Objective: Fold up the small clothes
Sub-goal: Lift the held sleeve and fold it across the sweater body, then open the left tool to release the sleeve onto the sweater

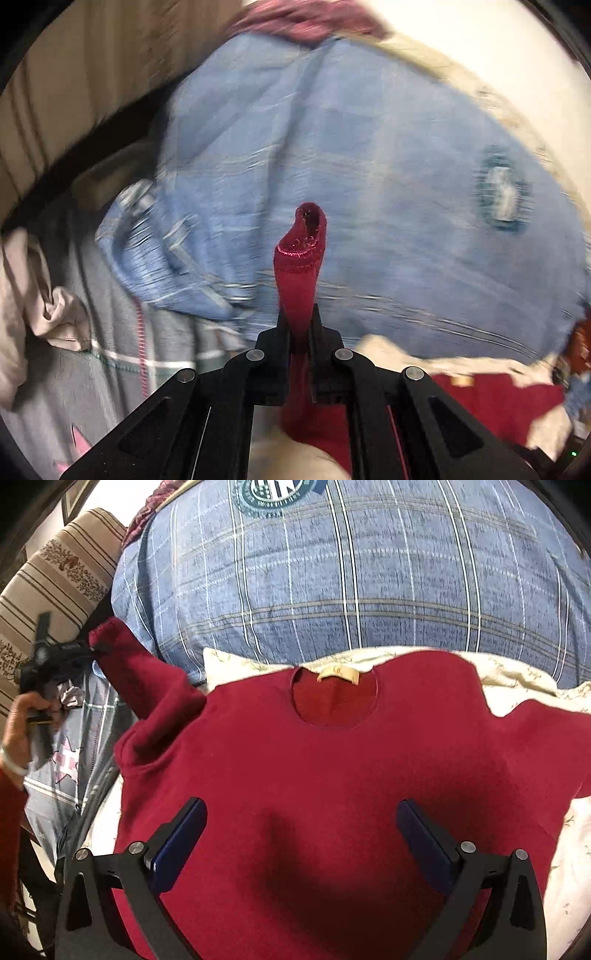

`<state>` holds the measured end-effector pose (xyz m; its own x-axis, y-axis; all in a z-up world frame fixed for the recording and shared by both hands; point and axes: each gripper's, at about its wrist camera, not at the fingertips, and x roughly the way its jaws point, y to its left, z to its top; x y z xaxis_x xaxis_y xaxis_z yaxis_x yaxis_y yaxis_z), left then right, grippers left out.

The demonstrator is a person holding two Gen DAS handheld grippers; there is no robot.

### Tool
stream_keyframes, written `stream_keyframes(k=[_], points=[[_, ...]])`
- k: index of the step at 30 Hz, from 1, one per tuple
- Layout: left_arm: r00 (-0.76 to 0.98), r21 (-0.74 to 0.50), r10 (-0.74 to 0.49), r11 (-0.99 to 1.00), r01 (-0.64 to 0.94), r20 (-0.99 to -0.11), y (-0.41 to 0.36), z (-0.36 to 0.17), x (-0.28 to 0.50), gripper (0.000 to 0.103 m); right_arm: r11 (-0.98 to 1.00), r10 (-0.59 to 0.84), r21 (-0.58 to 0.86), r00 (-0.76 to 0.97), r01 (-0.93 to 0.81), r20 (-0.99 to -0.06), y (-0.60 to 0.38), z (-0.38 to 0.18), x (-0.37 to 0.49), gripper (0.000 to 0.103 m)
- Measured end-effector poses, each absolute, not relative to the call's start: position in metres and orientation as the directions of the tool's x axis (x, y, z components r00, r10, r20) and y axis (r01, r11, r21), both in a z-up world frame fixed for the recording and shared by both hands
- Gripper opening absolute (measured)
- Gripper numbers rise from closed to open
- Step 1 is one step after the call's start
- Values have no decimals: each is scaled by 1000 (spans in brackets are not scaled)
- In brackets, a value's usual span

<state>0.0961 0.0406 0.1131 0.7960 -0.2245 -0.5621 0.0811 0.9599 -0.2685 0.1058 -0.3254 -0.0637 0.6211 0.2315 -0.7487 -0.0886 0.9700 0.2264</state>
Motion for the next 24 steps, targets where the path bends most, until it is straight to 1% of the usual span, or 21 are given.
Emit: stream_keyframes(k=[4, 8, 11, 14, 16, 18, 19, 20, 22, 23, 24], points=[[766, -293, -381, 920, 260, -518, -23, 159, 56, 5, 972, 213, 224, 647, -67, -732, -334, -49, 101, 103], [695, -332, -520, 853, 402, -496, -86, 181, 33, 5, 976, 152, 216, 696, 5, -702, -363, -27, 94, 103], [622, -370, -602, 799, 475, -501, -142, 179, 38, 6, 967, 125, 245, 717, 66, -686, -395, -12, 94, 103], [531, -421, -669, 742, 523, -520, -200, 154, 50, 6, 943, 107, 299, 715, 147, -690, -433, -10, 96, 103], [449, -442, -699, 707, 552, -557, -236, 121, 72, 15, 907, 145, 377, 704, 186, -695, -460, -17, 97, 103], [357, -486, -724, 672, 558, -591, -260, 92, 86, 39, 867, 180, 446, 698, 220, -693, -480, -28, 96, 103], [328, -498, -721, 671, 549, -610, -262, 80, 89, 42, 844, 196, 480, 697, 237, -689, -489, -34, 96, 103], [323, -499, -717, 675, 544, -618, -261, 74, 104, 43, 830, 206, 498, 692, 251, -692, -496, -39, 96, 103], [349, -474, -703, 689, 548, -619, -246, 73, 107, 53, 817, 207, 503, 669, 283, -714, -506, -49, 96, 103], [385, -446, -687, 707, 548, -616, -231, 74, 102, 63, 817, 200, 495, 659, 297, -725, -509, -53, 95, 103], [450, -394, -645, 749, 533, -617, -213, 76, 100, 71, 817, 197, 491, 655, 302, -730, -513, -55, 93, 103]])
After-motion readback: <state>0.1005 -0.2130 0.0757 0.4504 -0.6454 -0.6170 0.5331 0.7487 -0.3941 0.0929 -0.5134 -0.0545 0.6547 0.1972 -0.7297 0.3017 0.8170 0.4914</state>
